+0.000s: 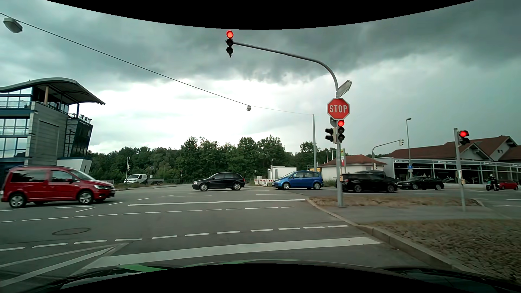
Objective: Follow the waypoints while adhering to traffic rules and regulations
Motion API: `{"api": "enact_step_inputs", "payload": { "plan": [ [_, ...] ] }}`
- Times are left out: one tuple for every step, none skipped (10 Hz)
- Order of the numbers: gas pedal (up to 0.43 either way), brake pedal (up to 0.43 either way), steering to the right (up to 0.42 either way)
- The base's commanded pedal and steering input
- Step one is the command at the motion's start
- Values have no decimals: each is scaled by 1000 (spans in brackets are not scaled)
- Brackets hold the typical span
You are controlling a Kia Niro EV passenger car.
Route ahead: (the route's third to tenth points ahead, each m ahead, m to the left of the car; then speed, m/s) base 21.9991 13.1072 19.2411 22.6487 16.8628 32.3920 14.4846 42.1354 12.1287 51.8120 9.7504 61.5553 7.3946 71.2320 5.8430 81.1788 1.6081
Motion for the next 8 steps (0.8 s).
{"api": "enact_step_inputs", "payload": {
  "plan": [
    [0,256,-97],
    [0,256,-97],
    [0,256,-97],
    [0,262,-97],
    [0,262,-97],
    [0,268,-97],
    [0,280,-98],
    [0,280,-97]
  ]
}}
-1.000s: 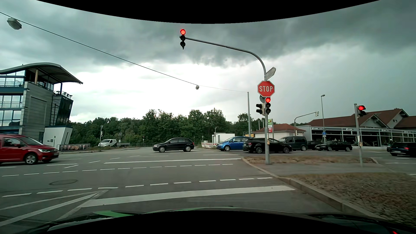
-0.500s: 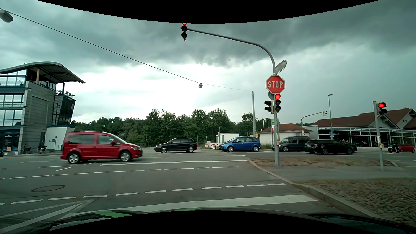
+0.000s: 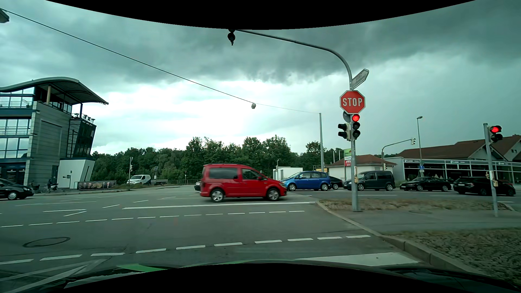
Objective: Follow the waypoints while adhering to traffic rules and regulations
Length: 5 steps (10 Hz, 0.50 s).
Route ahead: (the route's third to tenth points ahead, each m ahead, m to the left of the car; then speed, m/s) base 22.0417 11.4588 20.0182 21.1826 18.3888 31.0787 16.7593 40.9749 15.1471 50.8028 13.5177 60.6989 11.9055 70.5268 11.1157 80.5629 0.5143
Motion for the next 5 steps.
{"api": "enact_step_inputs", "payload": {
  "plan": [
    [0,280,-97],
    [0,287,-97],
    [0,299,-97],
    [0,305,-98],
    [0,305,-98]
  ]
}}
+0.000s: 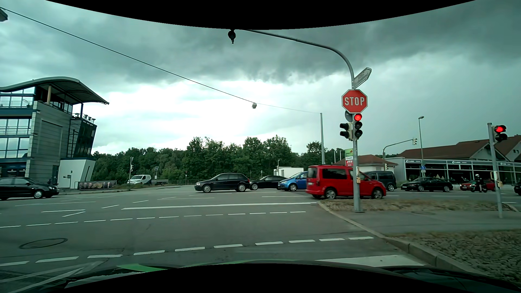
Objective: Follow the waypoints while adhering to traffic rules and regulations
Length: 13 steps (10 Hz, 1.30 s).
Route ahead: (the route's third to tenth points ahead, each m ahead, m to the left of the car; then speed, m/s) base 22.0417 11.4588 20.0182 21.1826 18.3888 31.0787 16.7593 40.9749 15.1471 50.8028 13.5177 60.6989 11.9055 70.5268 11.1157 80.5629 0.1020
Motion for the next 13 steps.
{"api": "enact_step_inputs", "payload": {
  "plan": [
    [0,311,-96],
    [0,311,-95],
    [0,317,-95],
    [0,317,-95],
    [0,317,-95],
    [0,317,-94],
    [0,317,-95],
    [0,317,-95],
    [0,317,-95],
    [0,317,-94],
    [0,311,-95],
    [0,311,-95],
    [0,311,-94]
  ]
}}
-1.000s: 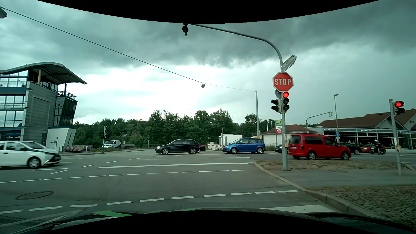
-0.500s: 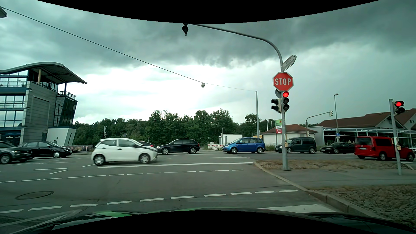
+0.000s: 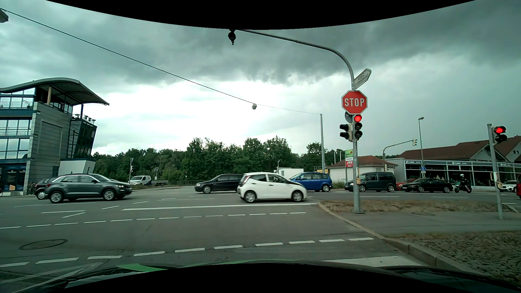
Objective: Follow the waypoints while adhering to traffic rules and regulations
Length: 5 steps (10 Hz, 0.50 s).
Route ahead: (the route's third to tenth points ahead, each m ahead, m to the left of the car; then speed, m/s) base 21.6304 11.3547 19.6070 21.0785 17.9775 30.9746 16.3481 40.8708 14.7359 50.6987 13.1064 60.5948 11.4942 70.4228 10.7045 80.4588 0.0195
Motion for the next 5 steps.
{"api": "enact_step_inputs", "payload": {
  "plan": [
    [0,311,-94],
    [0,311,-95],
    [0,311,-95],
    [0,311,-95],
    [0,311,-94]
  ]
}}
